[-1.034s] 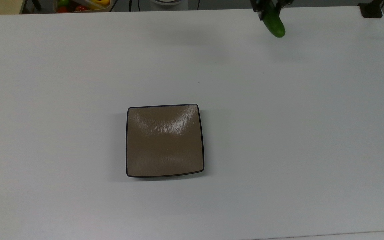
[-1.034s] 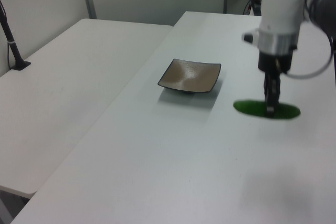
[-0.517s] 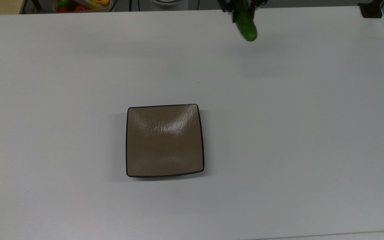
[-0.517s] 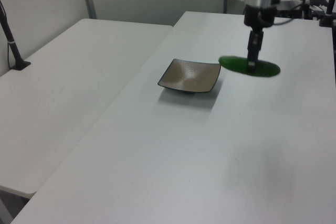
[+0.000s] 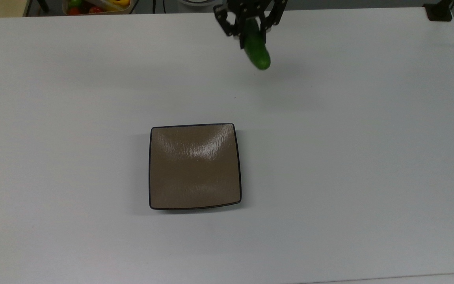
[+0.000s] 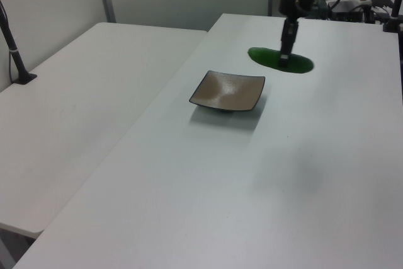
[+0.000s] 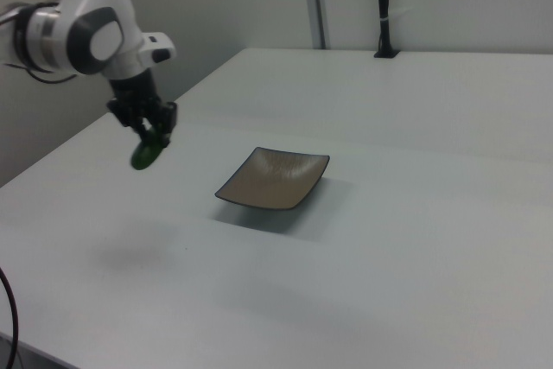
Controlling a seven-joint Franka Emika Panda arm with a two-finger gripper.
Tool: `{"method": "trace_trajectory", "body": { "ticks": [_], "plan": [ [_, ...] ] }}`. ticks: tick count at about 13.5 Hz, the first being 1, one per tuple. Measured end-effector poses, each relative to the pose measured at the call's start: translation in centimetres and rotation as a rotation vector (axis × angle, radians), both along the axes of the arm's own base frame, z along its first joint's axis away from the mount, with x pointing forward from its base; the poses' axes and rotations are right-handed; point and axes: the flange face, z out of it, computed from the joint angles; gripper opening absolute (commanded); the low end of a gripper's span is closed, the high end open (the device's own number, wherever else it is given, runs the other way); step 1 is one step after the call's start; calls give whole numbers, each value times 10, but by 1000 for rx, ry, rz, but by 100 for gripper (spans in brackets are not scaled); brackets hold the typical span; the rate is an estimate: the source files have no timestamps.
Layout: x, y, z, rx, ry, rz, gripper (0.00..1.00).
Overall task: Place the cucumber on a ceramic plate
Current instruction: 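Lower the cucumber onto the plate and open the gripper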
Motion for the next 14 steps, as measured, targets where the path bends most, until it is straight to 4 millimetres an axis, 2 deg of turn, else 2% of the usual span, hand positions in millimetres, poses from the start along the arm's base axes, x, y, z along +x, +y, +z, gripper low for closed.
{"method": "trace_trajectory", "body": {
  "ticks": [5, 7, 11, 14],
  "plan": [
    [62, -38, -36, -19, -83, -14, 6],
    [91, -48, -62, -23, -138, -44, 6],
    [127, -55, -105, -28, -226, -74, 7],
    [147, -58, -128, -34, -256, -84, 11]
  ]
}}
